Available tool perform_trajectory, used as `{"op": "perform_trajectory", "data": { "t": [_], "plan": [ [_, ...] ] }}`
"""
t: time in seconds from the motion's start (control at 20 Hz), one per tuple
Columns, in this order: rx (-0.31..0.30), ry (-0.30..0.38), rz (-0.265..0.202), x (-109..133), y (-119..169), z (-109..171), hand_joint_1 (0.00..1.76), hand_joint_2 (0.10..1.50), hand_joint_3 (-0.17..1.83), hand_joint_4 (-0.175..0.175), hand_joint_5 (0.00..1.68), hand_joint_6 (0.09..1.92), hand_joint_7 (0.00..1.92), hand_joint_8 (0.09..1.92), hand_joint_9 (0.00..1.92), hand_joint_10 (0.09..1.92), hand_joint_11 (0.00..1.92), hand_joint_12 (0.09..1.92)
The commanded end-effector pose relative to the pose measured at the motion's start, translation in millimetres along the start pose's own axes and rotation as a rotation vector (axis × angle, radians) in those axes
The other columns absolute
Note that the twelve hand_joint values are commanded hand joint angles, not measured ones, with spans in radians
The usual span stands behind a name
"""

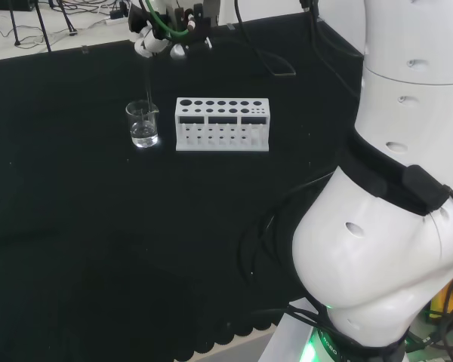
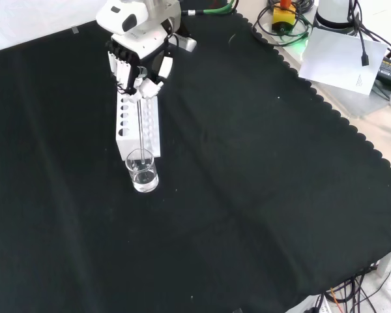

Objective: Put the glass rod back on the white test tube rack.

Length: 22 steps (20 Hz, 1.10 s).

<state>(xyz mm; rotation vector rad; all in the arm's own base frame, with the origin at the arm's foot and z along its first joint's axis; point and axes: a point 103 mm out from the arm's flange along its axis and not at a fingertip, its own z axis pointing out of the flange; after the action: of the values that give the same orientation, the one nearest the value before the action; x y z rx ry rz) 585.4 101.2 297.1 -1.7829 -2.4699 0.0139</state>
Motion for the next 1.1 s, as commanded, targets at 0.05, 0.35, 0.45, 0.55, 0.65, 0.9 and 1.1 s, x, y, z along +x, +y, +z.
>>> {"op": "perform_trajectory", "data": {
  "t": [0.05, 0.35, 0.45, 0.55, 0.65, 0.9, 1.1],
  "plan": [
    [-0.006, -0.001, -0.002, 3.7, -0.6, -2.4, 1.29, 0.85, 0.47, -0.175, 1.04, 0.70, 1.10, 1.21, 1.67, 0.95, 1.35, 1.02],
    [-0.045, 0.033, 0.001, 0.0, -4.4, 1.9, 1.29, 0.85, 0.47, -0.175, 1.04, 0.70, 1.10, 1.21, 1.67, 0.95, 1.35, 1.02],
    [-0.062, 0.041, 0.001, -0.9, -6.2, -3.4, 1.29, 0.85, 0.47, -0.175, 1.04, 0.70, 1.10, 1.21, 1.67, 0.95, 1.35, 1.02],
    [-0.083, 0.045, 0.004, -2.6, -10.4, -14.9, 1.29, 0.85, 0.47, -0.175, 1.04, 0.70, 1.10, 1.21, 1.67, 0.95, 1.35, 1.02],
    [-0.099, 0.047, 0.006, -3.4, -14.6, -25.7, 1.29, 0.85, 0.47, -0.175, 1.04, 0.70, 1.10, 1.21, 1.67, 0.95, 1.35, 1.02],
    [-0.123, 0.039, 0.019, -7.8, -35.9, -55.8, 1.29, 0.85, 0.47, -0.175, 1.04, 0.70, 1.10, 1.21, 1.67, 0.95, 1.35, 1.02],
    [-0.134, 0.031, 0.043, -17.0, -53.9, -72.1, 1.29, 0.85, 0.47, -0.175, 1.04, 0.70, 1.10, 1.21, 1.67, 0.95, 1.35, 1.02]
  ]
}}
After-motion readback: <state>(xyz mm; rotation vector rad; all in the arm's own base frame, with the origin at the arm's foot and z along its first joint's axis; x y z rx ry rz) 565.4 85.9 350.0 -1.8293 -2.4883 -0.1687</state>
